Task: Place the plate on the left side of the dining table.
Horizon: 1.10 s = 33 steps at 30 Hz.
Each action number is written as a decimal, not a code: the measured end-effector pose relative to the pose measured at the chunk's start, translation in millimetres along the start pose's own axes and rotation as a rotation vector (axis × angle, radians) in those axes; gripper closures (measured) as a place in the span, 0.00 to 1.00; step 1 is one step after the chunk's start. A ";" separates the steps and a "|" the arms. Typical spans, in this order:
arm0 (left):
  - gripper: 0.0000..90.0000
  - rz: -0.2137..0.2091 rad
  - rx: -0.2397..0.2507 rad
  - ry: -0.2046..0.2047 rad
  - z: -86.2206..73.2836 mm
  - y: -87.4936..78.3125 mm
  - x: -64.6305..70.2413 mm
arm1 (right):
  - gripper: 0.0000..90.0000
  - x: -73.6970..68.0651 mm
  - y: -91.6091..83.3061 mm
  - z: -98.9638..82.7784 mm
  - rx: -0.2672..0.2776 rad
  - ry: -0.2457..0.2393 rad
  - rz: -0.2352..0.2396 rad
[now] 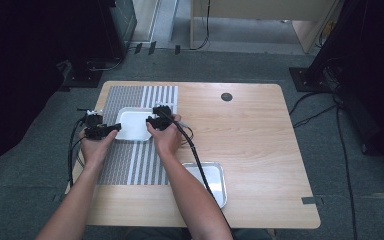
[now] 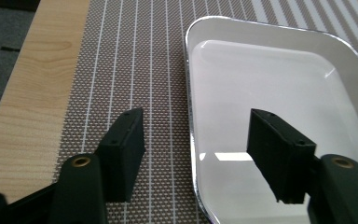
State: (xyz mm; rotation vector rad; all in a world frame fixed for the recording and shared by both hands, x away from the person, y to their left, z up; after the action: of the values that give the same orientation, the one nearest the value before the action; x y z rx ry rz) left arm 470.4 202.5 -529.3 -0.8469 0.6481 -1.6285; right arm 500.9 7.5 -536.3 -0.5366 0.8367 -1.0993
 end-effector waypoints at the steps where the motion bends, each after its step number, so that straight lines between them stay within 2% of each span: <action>1: 0.34 -0.007 0.001 0.001 -0.3 -2.1 1.2 | 0.53 -1.4 -2.1 0.2 0.000 -0.012 -0.001; 2: 0.31 -0.007 0.001 0.001 -0.3 -2.1 1.2 | 0.53 -1.4 -2.1 0.2 0.000 -0.012 -0.001; 3: 0.28 -0.019 0.007 -0.002 -1.0 -6.2 3.9 | 0.46 -3.2 -5.9 0.2 0.003 -0.029 -0.011; 5: 0.22 -0.025 0.009 0.002 -1.5 -8.5 5.5 | 0.42 -3.2 -10.0 0.2 -0.007 -0.033 -0.021; 6: 0.19 -0.026 0.014 0.005 -1.7 -10.6 7.1 | 0.37 -2.9 -12.2 0.4 -0.009 -0.033 -0.017; 7: 0.17 -0.024 0.040 0.004 -1.6 -16.4 9.6 | 0.34 -2.9 -14.7 0.8 -0.007 -0.032 -0.001; 8: 0.15 -0.024 0.040 0.004 -1.6 -16.4 9.6 | 0.34 -2.9 -14.7 0.8 -0.007 -0.032 -0.001; 9: 0.15 -0.024 0.064 0.019 -2.0 -22.4 12.7 | 0.32 -2.4 -20.3 0.9 -0.001 -0.042 0.025; 10: 0.14 -0.030 0.068 0.028 -2.5 -24.5 14.5 | 0.31 -1.6 -22.4 0.2 -0.007 -0.058 0.022; 12: 0.13 -0.048 0.072 0.024 -3.7 -27.8 17.7 | 0.32 0.3 -27.6 0.6 -0.002 -0.060 0.017; 16: 0.13 -0.059 0.088 0.029 -5.8 -33.0 21.6 | 0.32 2.3 -38.1 2.6 0.022 -0.059 0.039; 17: 0.13 -0.061 0.099 0.033 -7.2 -36.2 23.8 | 0.32 3.6 -44.3 2.6 0.031 -0.087 0.042; 19: 0.13 -0.071 0.117 0.030 -8.2 -39.1 26.3 | 0.31 4.6 -49.1 1.1 0.031 -0.105 0.041; 23: 0.13 -0.076 0.134 0.029 -11.1 -44.3 31.0 | 0.31 8.0 -58.5 -2.8 0.031 -0.095 0.063; 30: 0.13 -0.094 0.149 0.040 -15.4 -52.9 40.3 | 0.31 14.4 -74.1 -7.5 0.036 -0.111 0.061; 33: 0.13 -0.101 0.161 0.049 -19.1 -58.8 46.0 | 0.31 20.4 -86.0 -10.5 0.043 -0.113 0.066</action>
State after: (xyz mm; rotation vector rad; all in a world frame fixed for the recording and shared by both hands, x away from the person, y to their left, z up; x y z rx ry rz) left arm 415.8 169.8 -485.8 -0.7342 0.5071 -1.7720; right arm 449.2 -43.7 -485.1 -0.5265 0.7256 -1.0151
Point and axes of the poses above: each handheld gripper's, and its own axes: y roughly forward along the jaws, z roughly out of its top, x roughly to its right, the point moved 6 cm from there along y, roughly forward along the jaws, and after that the axes turned 8 degrees about -x, right-handed, at the moved point
